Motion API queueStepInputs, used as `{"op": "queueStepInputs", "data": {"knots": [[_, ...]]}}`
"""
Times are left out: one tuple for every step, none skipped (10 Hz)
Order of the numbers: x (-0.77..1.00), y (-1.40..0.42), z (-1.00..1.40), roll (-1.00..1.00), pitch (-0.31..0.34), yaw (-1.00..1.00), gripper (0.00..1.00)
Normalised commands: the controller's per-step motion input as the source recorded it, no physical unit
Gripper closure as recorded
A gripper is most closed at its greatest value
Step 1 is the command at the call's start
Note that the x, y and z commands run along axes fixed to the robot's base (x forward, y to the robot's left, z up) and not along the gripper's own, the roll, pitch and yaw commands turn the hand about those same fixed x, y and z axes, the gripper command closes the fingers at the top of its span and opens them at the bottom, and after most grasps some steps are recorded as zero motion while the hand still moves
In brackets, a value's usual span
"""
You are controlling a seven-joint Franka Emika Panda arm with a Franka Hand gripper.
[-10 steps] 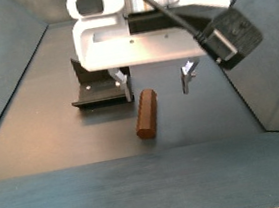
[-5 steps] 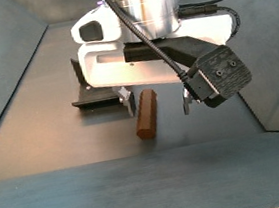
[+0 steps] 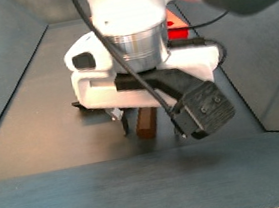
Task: Pick up the hexagon object. Move up. Place the hexagon object on the fixture. Regrasp the hexagon object. Move to above the board. Insert the hexagon object.
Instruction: Pick up the hexagon object.
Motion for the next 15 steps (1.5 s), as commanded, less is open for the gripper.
{"op": "queueStepInputs", "data": {"knots": [[-0.33, -0.12, -0.83, 0.00, -0.210, 0.10, 0.00], [-0.33, -0.17, -0.62, 0.00, -0.297, 0.20, 0.00], [-0.41, -0.23, -0.29, 0.00, -0.429, 0.08, 0.00], [0.00, 0.00, 0.00, 0.00, 0.000, 0.00, 0.00], [0.00, 0.00, 0.00, 0.00, 0.000, 0.00, 1.00], [0.00, 0.00, 0.00, 0.00, 0.000, 0.00, 1.00], [0.00, 0.00, 0.00, 0.00, 0.000, 0.00, 1.00], [0.00, 0.00, 0.00, 0.00, 0.000, 0.00, 1.00], [0.00, 0.00, 0.00, 0.00, 0.000, 0.00, 1.00], [0.00, 0.00, 0.00, 0.00, 0.000, 0.00, 1.00], [0.00, 0.00, 0.00, 0.00, 0.000, 0.00, 1.00], [0.00, 0.00, 0.00, 0.00, 0.000, 0.00, 1.00], [0.00, 0.00, 0.00, 0.00, 0.000, 0.00, 1.00], [0.00, 0.00, 0.00, 0.00, 0.000, 0.00, 1.00], [0.00, 0.00, 0.00, 0.00, 0.000, 0.00, 1.00]]}}
